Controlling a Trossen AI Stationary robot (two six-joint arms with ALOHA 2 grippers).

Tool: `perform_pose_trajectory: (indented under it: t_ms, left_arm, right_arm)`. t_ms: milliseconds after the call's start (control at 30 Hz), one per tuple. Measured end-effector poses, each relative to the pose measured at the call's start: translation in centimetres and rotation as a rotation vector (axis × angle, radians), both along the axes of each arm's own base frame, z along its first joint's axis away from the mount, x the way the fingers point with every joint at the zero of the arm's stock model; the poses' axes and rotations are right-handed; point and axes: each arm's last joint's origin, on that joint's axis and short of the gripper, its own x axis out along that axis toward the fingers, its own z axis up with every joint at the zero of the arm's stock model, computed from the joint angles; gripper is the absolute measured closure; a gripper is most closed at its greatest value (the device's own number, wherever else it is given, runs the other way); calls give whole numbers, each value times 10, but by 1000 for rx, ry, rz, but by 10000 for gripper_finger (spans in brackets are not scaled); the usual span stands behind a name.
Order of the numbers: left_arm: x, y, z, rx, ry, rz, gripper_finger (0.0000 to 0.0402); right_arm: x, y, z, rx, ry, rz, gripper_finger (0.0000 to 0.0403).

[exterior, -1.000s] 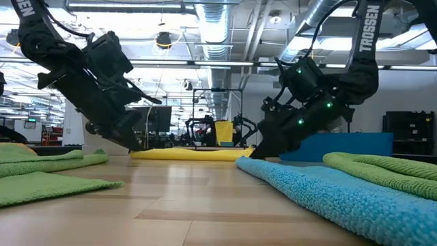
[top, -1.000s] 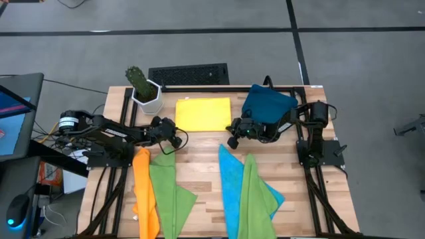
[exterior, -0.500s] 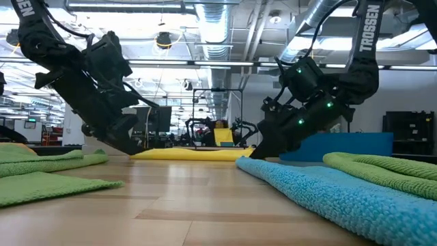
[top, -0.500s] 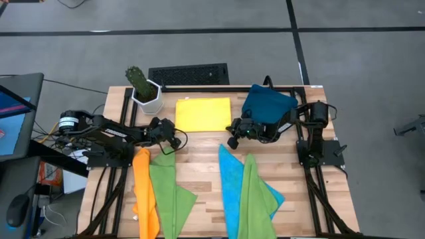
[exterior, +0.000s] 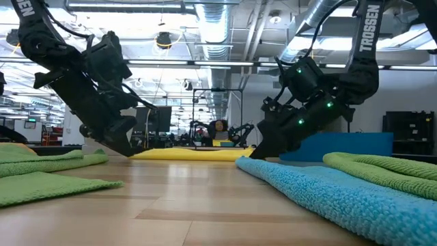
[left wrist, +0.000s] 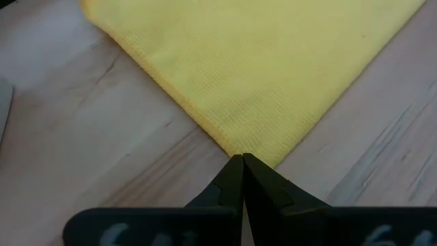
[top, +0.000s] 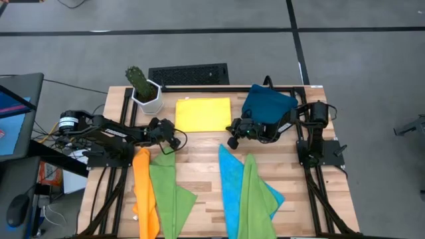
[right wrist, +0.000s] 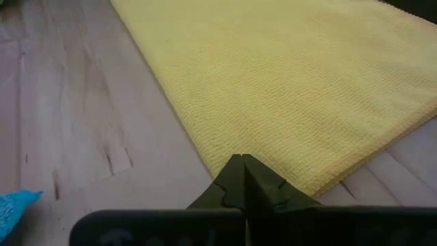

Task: Fold microfiber towels
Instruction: Fold the yellow microfiber cloth

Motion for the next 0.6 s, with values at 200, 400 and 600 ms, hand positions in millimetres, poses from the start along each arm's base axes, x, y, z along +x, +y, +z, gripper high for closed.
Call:
perform_pose_trajectory:
  t_ms: [200, 400, 600]
  left_arm:
    - [4, 0, -12, -17, 28, 19, 401]
    - [4, -7, -15, -29, 20, 37, 401]
    - [1, -23, -10, -105, 4, -2, 401]
  right_arm:
    - [1, 6, 0, 4, -2, 17, 372]
    - [2, 12, -1, 19, 12, 26, 381]
    - [2, 24, -3, 41, 42, 44, 380]
